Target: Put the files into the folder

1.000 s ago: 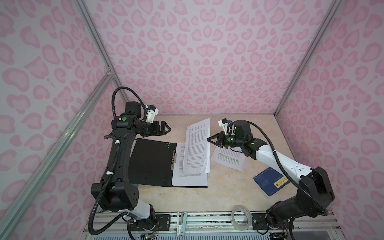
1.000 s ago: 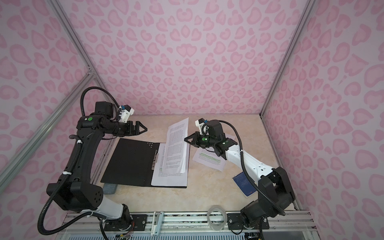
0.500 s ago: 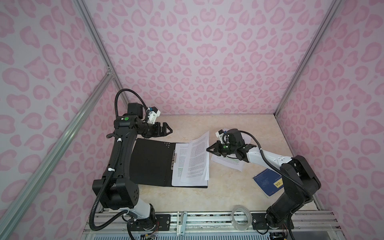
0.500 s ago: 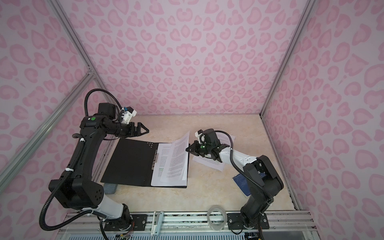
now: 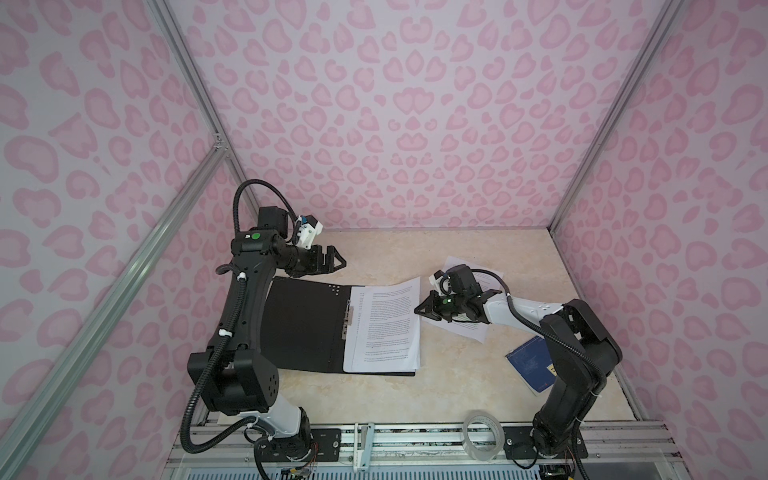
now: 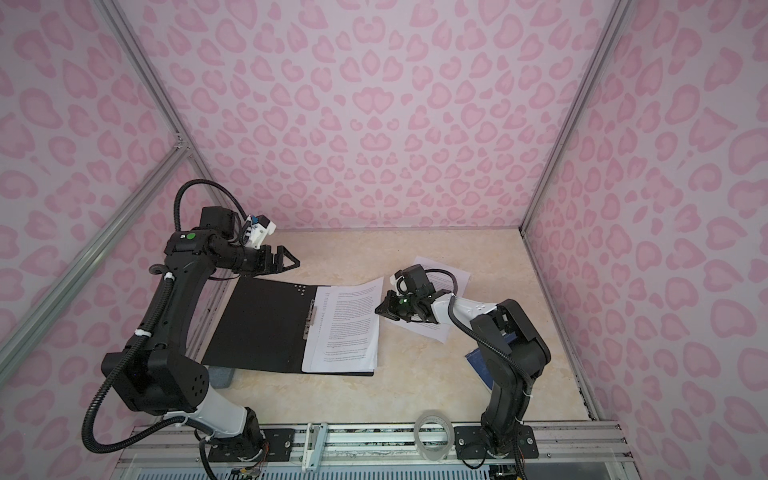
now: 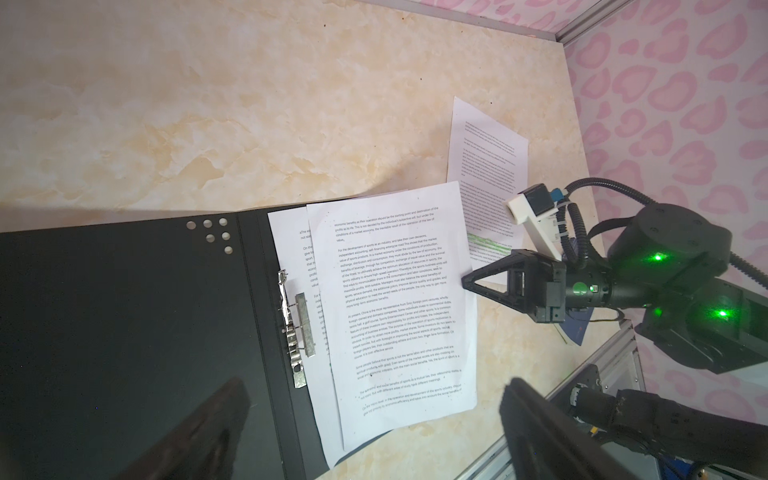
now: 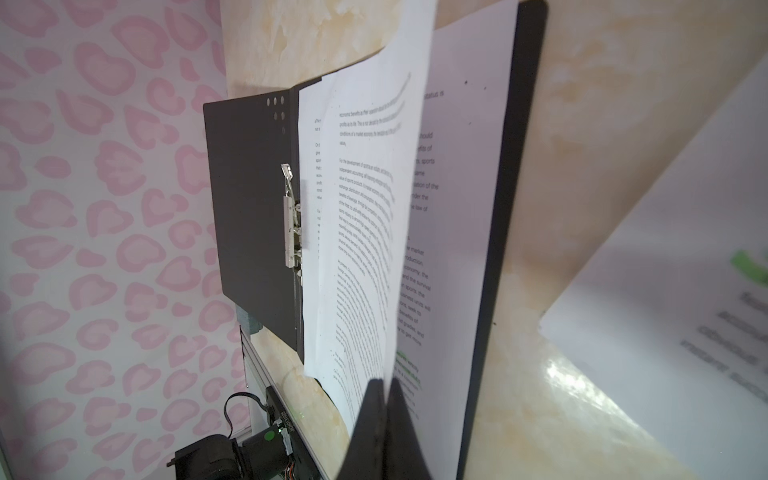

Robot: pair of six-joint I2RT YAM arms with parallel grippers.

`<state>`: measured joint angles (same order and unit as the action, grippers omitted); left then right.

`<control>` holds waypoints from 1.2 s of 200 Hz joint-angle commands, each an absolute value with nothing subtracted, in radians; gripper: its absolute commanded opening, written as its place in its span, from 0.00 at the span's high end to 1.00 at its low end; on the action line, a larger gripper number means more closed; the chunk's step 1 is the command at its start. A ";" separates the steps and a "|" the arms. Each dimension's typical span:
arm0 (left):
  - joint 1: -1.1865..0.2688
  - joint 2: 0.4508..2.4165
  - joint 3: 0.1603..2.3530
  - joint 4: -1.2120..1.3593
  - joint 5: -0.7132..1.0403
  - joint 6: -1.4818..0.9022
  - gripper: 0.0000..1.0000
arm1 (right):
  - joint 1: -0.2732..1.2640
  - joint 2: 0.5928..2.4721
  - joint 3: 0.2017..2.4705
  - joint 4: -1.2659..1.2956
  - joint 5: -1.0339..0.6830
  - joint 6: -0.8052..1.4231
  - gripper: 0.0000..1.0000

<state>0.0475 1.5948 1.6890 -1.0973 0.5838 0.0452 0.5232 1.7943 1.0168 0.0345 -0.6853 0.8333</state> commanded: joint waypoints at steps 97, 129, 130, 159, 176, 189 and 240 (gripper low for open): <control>0.050 1.614 1.687 -1.092 0.614 0.055 0.02 | 0.534 1.901 1.090 0.016 -0.718 0.807 1.00; 0.049 1.618 1.687 -1.092 0.615 0.057 0.02 | 0.538 1.922 1.110 0.001 -0.715 0.796 1.00; 0.048 1.618 1.687 -1.092 0.615 0.057 0.02 | 0.538 1.923 1.111 -0.001 -0.714 0.796 1.00; 0.048 1.621 1.686 -1.094 0.618 0.057 0.02 | 0.538 1.941 1.133 -0.032 -0.706 0.776 1.00; 0.049 1.623 1.685 -1.094 0.620 0.058 0.02 | 0.538 1.951 1.145 -0.059 -0.696 0.761 1.00; 0.049 1.626 1.687 -1.097 0.618 0.060 0.02 | 0.538 1.957 1.150 -0.066 -0.692 0.758 1.00; 0.048 1.630 1.692 -1.097 0.621 0.060 0.02 | 0.538 1.974 1.160 -0.061 -0.699 0.762 1.00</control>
<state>0.0475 1.6257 1.6863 -1.0981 0.6029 0.0502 0.5369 1.9587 1.1519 -0.0521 -0.7006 0.7738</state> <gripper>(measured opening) 0.981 0.052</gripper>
